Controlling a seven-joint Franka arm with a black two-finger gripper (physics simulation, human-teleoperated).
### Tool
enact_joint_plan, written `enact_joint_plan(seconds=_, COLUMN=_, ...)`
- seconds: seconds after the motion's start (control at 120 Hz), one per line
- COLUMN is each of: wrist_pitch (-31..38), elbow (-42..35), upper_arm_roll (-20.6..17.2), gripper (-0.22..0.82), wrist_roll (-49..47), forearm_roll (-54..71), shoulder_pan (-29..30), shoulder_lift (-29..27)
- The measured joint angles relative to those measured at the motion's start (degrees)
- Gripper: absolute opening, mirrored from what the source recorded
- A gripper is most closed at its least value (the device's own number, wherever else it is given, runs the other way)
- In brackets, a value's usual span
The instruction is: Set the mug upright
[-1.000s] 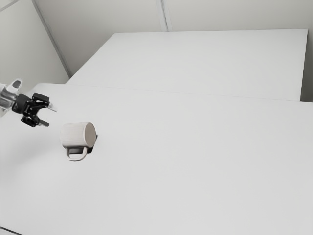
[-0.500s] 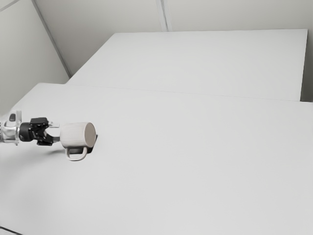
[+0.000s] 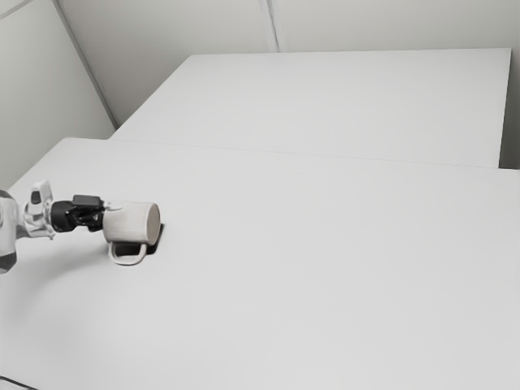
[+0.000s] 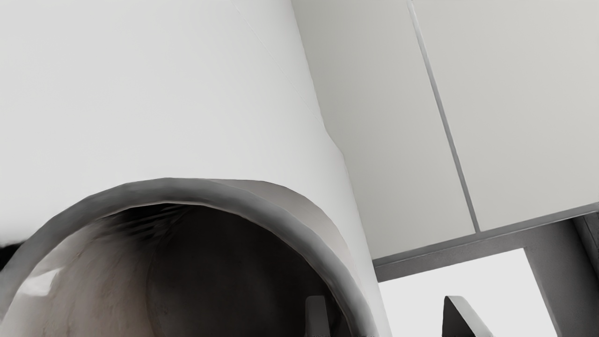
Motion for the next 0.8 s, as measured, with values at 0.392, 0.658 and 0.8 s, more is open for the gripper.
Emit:
enact_joint_plan(seconds=0.392, wrist_pitch=1.28, elbow=-0.19, upper_arm_roll=-1.14, gripper=-0.14, wrist_roll=2.00, forearm_roll=-0.62, shoulder_pan=-0.19, shoulder_lift=-2.29)
enact_joint_plan(seconds=0.658, wrist_pitch=19.17, elbow=13.31, upper_arm_roll=-15.87, gripper=-0.17, wrist_roll=-0.92, forearm_roll=24.95, shoulder_pan=-3.50, shoulder_lift=-8.95)
enact_joint_plan(seconds=0.8, wrist_pitch=29.93, elbow=17.44, upper_arm_roll=-25.95, gripper=-0.17, wrist_roll=-12.20, forearm_roll=57.99, shoulder_pan=-6.59, shoulder_lift=-10.58)
